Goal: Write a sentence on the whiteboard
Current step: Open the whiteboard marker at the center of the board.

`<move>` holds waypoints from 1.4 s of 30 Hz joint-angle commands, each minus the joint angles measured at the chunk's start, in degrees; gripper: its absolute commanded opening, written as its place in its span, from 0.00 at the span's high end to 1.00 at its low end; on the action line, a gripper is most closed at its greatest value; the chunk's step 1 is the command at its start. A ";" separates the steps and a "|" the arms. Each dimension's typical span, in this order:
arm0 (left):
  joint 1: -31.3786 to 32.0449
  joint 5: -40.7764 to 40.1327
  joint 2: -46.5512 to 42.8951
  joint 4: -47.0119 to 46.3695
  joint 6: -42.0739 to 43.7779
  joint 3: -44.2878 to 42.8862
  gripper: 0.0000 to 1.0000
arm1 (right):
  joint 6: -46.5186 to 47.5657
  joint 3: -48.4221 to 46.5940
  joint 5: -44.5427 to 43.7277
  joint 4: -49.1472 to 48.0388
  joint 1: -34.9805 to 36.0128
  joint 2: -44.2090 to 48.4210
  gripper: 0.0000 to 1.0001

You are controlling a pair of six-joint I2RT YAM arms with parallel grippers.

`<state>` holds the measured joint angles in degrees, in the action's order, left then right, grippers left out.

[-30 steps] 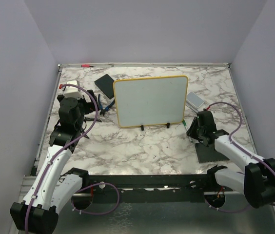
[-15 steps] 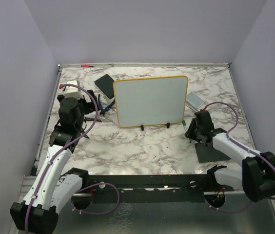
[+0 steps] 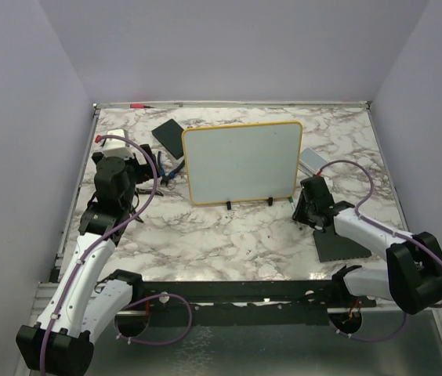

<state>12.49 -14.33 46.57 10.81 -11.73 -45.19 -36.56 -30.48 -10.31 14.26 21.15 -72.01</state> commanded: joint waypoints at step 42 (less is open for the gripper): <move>9.78 33.33 3.10 -7.22 6.12 -0.72 0.01 | 2.77 -9.68 7.02 20.31 3.23 40.85 1.00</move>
<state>19.33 5.02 48.84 7.29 -7.81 -44.49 -40.23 -36.10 -13.39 33.28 24.32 -35.22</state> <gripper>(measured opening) 0.989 0.043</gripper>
